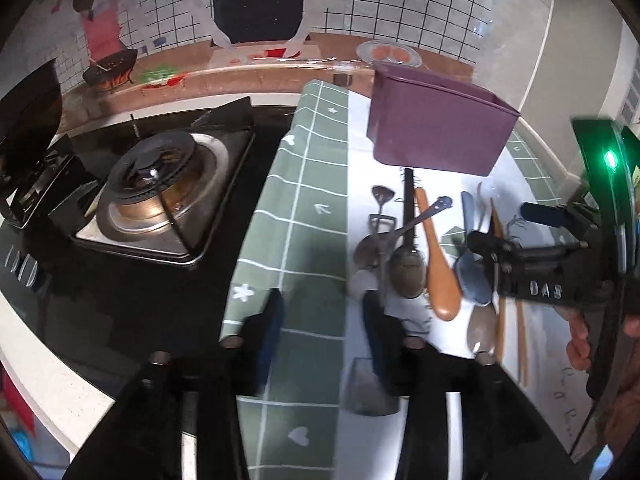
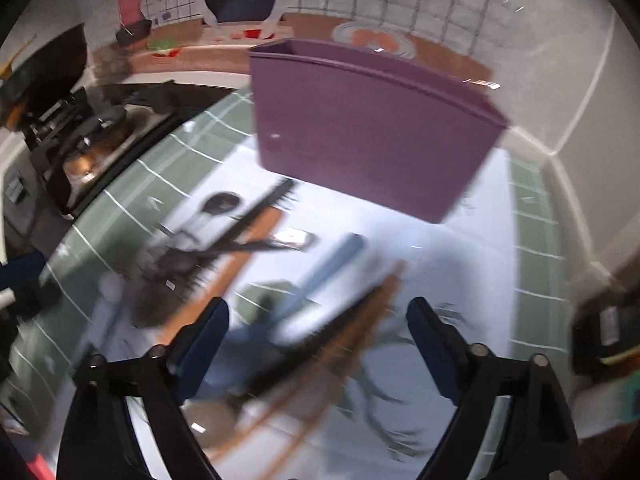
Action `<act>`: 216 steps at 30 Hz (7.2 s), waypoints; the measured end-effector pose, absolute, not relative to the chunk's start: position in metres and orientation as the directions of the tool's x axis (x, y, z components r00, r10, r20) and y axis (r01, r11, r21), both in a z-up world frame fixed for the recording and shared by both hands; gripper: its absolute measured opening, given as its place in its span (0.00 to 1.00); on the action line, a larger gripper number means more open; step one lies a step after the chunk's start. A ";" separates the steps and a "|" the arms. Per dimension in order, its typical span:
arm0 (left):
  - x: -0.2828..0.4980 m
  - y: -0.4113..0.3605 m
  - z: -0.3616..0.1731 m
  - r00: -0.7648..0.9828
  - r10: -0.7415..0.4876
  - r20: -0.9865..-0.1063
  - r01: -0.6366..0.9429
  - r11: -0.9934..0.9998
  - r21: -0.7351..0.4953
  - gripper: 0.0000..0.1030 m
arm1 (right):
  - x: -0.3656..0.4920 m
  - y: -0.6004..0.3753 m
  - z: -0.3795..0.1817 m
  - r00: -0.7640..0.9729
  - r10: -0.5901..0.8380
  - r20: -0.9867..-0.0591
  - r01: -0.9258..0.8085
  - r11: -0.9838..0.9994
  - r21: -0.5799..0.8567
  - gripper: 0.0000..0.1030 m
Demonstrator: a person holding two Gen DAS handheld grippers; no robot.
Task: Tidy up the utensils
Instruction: 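Grasp the white ball-handled spoon with the left tool while the right tool grasps the metal tongs, then lift both held utensils over the purple caddy and open both tools to drop them in, then lower the right tool onto the blue plastic spoon and close on its handle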
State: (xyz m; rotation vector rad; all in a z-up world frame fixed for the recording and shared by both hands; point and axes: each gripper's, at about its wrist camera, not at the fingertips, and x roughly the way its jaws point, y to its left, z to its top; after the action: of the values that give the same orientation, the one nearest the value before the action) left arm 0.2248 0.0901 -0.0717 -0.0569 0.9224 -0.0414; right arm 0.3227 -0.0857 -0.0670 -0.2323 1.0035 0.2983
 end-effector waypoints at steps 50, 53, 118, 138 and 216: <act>0.238 0.052 -0.062 0.698 -0.097 -0.710 0.091 0.995 -0.047 0.22 | 0.268 -0.173 0.014 0.619 0.197 -0.760 -0.237 0.970 0.058 0.21; 0.229 0.047 -0.039 0.725 -0.106 -0.680 0.108 0.993 -0.039 0.22 | 0.263 -0.171 0.027 0.640 0.202 -0.741 -0.252 0.967 0.046 0.21; 0.419 0.002 0.036 0.747 -0.283 -0.601 0.274 0.955 -0.108 0.36 | 0.406 -0.170 0.062 0.731 0.076 -0.678 -0.148 0.988 -0.048 0.64; 0.263 -0.012 0.010 0.642 -0.302 -0.705 0.265 0.950 -0.165 0.47 | 0.280 -0.180 0.016 0.720 -0.006 -0.693 -0.234 0.939 -0.252 0.99; 0.277 0.061 -0.083 0.527 -0.238 -0.816 0.190 0.969 -0.160 0.45 | 0.372 -0.093 -0.076 0.430 0.156 -0.889 -0.365 0.931 -0.013 0.17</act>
State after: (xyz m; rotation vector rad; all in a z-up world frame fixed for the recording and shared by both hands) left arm 0.2766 0.0607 -0.0834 -0.0534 0.9832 -0.2555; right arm 0.3718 -0.0933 -0.0764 -0.2156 1.0805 0.3281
